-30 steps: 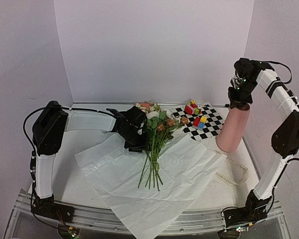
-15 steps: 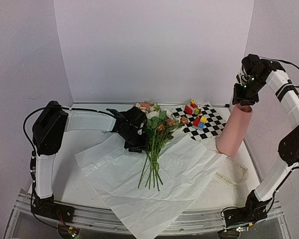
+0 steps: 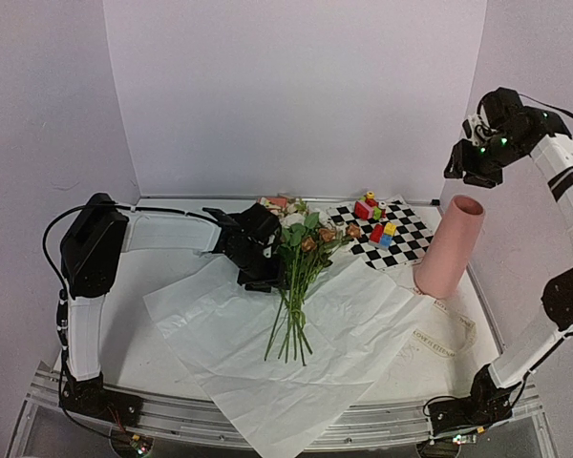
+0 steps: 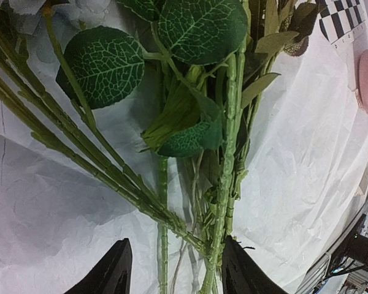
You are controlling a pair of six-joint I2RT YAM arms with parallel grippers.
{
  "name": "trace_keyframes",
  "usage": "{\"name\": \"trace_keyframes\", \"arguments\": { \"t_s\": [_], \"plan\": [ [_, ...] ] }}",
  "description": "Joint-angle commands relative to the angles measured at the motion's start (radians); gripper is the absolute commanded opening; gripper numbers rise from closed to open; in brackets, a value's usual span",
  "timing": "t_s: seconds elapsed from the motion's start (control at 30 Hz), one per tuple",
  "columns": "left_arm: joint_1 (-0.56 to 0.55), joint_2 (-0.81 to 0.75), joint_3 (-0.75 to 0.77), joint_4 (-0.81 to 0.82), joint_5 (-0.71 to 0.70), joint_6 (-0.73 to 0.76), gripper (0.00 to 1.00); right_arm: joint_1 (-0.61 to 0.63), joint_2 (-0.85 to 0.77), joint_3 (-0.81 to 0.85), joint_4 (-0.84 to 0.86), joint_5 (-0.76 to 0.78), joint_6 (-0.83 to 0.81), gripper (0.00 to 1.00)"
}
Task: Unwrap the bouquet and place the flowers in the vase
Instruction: Move the vase to the center of the board.
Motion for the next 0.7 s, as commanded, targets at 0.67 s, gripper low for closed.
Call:
{"name": "trace_keyframes", "arguments": {
  "t_s": [0.67],
  "plan": [
    [-0.016, 0.081, 0.129, 0.046, 0.03, 0.014, 0.37, 0.473, -0.282, -0.544, 0.389, -0.087, 0.343, 0.51]
  ]
}}
